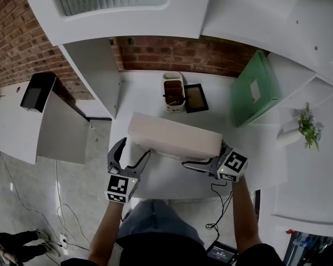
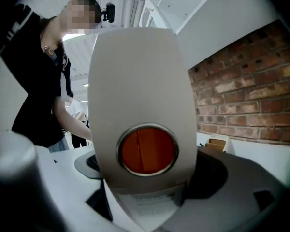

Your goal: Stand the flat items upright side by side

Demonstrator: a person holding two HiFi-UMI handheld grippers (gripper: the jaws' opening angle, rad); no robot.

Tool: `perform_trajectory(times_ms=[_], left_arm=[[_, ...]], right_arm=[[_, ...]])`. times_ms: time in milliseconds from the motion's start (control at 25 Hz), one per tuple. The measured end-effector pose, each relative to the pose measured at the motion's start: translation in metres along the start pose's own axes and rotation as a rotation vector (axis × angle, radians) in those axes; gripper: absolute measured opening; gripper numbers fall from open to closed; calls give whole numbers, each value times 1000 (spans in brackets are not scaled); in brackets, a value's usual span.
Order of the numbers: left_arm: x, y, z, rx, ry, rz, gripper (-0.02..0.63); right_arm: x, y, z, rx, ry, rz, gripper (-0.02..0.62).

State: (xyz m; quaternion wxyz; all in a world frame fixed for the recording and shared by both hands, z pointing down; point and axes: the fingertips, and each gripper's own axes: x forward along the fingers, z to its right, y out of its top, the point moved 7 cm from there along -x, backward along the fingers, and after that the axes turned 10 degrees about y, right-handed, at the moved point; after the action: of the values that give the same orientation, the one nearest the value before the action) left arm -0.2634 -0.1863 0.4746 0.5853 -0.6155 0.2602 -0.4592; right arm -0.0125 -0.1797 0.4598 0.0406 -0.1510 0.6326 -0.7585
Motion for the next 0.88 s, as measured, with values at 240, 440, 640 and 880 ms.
perform_trajectory(times_ms=[240,440,640,880], left_arm=[[2,-2,-1,-3,0,-8,344],[9,1,-1,10,-15,-8,343],[17,12,5,19,-51,17,344],[35,24,29,20,-134,43,344]], right_arm=[[3,-5,0,-99,-4,-23,291],[1,-6,-7,-166,-54,-9,259],[-18,3,-16,-149,-151,68,255],[-75,7,-25,-91,-422,110,255]])
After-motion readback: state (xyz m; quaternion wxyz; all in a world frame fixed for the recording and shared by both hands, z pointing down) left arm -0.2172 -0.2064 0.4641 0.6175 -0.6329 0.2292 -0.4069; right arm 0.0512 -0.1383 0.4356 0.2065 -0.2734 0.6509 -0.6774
